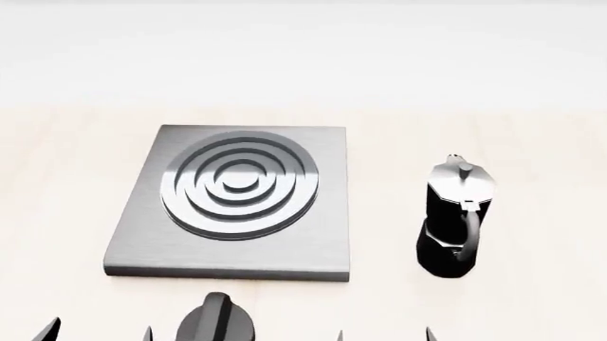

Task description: Put the moka pot on the stove.

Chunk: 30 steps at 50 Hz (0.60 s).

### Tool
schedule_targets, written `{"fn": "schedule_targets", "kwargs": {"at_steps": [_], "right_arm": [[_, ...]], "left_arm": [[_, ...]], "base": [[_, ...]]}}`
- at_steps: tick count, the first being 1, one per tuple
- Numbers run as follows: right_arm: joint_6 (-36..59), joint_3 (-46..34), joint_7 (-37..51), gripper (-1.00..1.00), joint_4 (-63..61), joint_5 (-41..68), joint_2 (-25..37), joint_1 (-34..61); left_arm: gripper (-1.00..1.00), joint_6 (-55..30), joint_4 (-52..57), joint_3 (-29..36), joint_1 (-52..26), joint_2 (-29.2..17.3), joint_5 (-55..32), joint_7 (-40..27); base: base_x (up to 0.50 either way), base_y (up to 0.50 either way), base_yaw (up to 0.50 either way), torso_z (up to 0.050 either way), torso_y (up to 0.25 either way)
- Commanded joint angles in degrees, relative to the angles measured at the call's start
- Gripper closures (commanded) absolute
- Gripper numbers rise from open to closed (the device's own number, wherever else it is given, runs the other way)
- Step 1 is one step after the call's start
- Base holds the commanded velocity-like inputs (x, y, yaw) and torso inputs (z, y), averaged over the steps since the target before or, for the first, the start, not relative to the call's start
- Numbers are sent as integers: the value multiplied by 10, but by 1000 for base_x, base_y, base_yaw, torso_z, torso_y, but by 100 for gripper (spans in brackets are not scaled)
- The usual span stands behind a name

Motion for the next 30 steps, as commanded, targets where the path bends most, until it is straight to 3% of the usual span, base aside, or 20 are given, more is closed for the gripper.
{"fn": "schedule_targets", "kwargs": {"at_steps": [1,30], "right_arm": [[-7,9,-12,-100,8,-2,-8,1],[-4,6,-9,-100,9,7,-3,7]], "left_arm": [[-100,15,-15,-14,-3,9,-6,15],[-100,16,-30,-9,-14,9,-12,12]], "base": [[0,59,0,0,0],[0,59,0,0,0]]}}
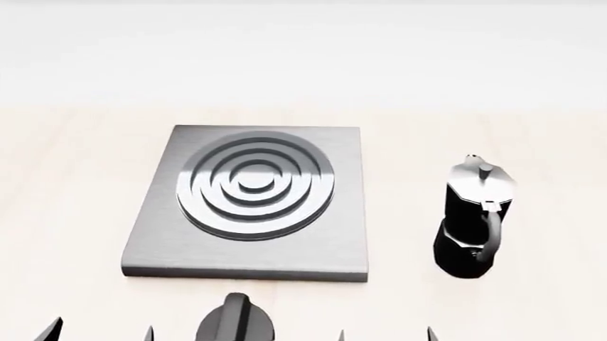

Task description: Put the moka pot on the stove.

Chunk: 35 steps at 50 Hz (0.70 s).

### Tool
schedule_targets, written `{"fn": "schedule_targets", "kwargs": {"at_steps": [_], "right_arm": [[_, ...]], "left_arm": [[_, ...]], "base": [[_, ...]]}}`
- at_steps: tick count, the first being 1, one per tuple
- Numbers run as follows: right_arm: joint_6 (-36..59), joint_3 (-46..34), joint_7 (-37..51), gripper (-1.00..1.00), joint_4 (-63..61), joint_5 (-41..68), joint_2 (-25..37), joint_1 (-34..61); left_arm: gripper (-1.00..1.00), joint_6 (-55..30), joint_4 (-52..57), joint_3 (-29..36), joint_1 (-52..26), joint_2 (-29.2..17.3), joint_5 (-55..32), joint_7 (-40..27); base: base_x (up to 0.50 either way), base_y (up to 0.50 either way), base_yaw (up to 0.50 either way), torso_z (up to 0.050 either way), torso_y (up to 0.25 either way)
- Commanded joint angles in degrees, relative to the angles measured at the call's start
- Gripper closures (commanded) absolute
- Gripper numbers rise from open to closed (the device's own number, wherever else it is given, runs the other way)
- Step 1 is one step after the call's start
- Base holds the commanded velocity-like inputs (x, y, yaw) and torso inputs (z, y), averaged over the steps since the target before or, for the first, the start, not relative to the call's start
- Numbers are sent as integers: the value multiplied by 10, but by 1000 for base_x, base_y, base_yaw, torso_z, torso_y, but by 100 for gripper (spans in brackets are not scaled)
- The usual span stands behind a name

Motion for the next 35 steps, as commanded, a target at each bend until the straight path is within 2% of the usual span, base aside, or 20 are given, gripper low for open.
{"fn": "schedule_targets", "kwargs": {"at_steps": [1,35], "right_arm": [[-2,9,-13,-100,7,-1,-8,4],[-6,-5,-7,-100,4,-5,-5,2]], "left_arm": [[-100,15,-19,-14,-7,10,-7,16],[-100,13,-10,-9,-4,2,-10,10]], "base": [[0,59,0,0,0],[0,59,0,0,0]]}}
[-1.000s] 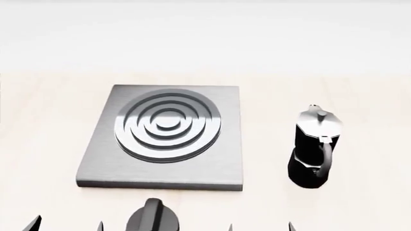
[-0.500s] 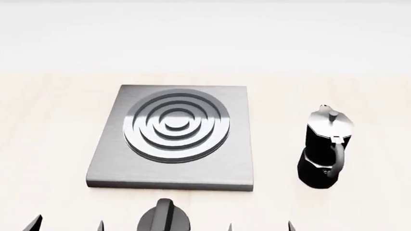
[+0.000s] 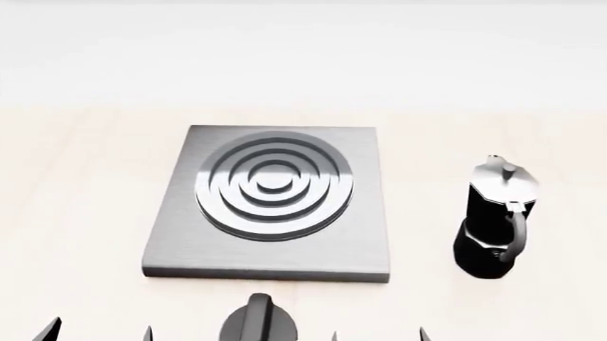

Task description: Put the moka pot on the stove.

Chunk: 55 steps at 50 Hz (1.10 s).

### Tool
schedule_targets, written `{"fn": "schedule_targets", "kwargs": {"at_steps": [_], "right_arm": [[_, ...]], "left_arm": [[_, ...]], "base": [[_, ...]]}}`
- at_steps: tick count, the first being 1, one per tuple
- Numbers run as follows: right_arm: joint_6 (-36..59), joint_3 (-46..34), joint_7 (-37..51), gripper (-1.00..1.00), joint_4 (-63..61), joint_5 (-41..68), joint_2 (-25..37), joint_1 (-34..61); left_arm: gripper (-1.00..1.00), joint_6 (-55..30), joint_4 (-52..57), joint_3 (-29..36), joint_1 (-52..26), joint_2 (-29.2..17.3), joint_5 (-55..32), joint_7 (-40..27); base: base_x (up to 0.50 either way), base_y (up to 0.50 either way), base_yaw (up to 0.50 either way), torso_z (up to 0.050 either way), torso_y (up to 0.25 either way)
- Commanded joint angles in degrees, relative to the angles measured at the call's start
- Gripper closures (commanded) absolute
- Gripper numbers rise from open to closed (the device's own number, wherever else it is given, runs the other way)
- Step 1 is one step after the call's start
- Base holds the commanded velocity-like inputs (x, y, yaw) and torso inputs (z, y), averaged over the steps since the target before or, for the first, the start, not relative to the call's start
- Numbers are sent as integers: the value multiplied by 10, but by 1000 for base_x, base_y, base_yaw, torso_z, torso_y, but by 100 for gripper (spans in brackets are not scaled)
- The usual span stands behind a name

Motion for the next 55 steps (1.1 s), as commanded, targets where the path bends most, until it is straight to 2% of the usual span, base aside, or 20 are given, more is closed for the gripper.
{"fn": "schedule_targets", "kwargs": {"at_steps": [1,55], "right_arm": [[-2,9,-12,-100,4,-3,-8,2],[-7,3,-3,-100,12,6,-2,5]], "left_arm": [[-100,14,-13,-13,-4,9,-6,15],[-100,17,-23,-4,-10,5,-12,9]], "base": [[0,59,0,0,0],[0,58,0,0,0]]}}
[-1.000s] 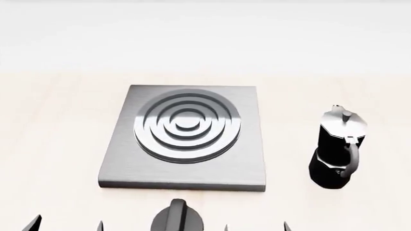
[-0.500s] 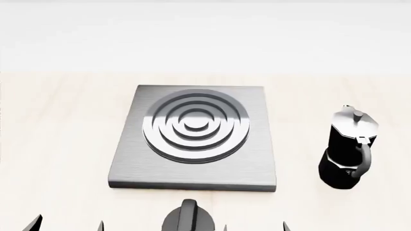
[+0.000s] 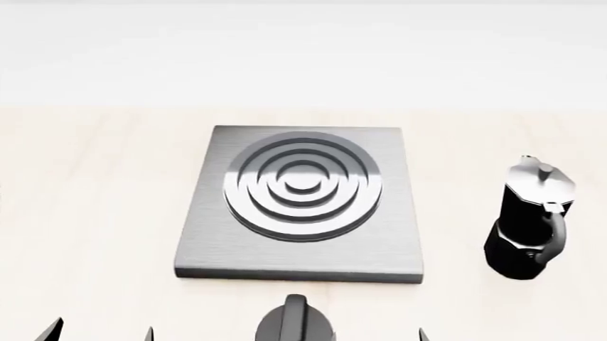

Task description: Put the moka pot on the stove.

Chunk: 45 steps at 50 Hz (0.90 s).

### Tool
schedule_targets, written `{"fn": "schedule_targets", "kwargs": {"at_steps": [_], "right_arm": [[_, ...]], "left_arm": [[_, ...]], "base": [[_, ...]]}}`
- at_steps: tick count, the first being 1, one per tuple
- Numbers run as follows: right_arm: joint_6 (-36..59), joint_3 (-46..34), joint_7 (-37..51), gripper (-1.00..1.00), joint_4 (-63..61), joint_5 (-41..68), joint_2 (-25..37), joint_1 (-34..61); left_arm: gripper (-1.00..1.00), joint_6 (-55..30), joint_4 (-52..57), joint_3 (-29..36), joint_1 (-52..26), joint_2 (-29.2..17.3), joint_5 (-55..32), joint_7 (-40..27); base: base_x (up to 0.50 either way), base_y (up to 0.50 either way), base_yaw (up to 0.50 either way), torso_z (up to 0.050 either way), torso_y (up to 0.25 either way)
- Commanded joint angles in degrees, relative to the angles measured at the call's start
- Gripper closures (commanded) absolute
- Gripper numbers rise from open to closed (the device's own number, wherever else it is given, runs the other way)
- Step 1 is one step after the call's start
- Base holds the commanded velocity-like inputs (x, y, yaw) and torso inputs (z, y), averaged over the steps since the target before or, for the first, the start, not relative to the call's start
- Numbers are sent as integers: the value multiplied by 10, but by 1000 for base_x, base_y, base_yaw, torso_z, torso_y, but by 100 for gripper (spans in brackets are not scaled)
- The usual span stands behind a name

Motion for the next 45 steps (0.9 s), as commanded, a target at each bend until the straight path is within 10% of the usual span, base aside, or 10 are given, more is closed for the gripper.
{"fn": "schedule_targets", "kwargs": {"at_steps": [1,11,12,45], "right_arm": [[0,12,-9,-100,7,-3,-8,0],[-6,15,-10,-100,24,6,-9,4],[7,193,-203,-100,24,-135,-172,-32],[182,177,-172,-100,-50,-98,-112,81]], "left_arm": [[-100,14,-15,-14,-4,10,-6,15],[-100,11,-30,-10,-9,12,-11,18],[-100,-24,-23,-191,24,175,129,212],[-100,-33,-19,-164,21,137,92,174]], "base": [[0,55,0,0,0],[0,0,0,0,0],[0,0,0,0,0],[0,0,0,0,0]]}}
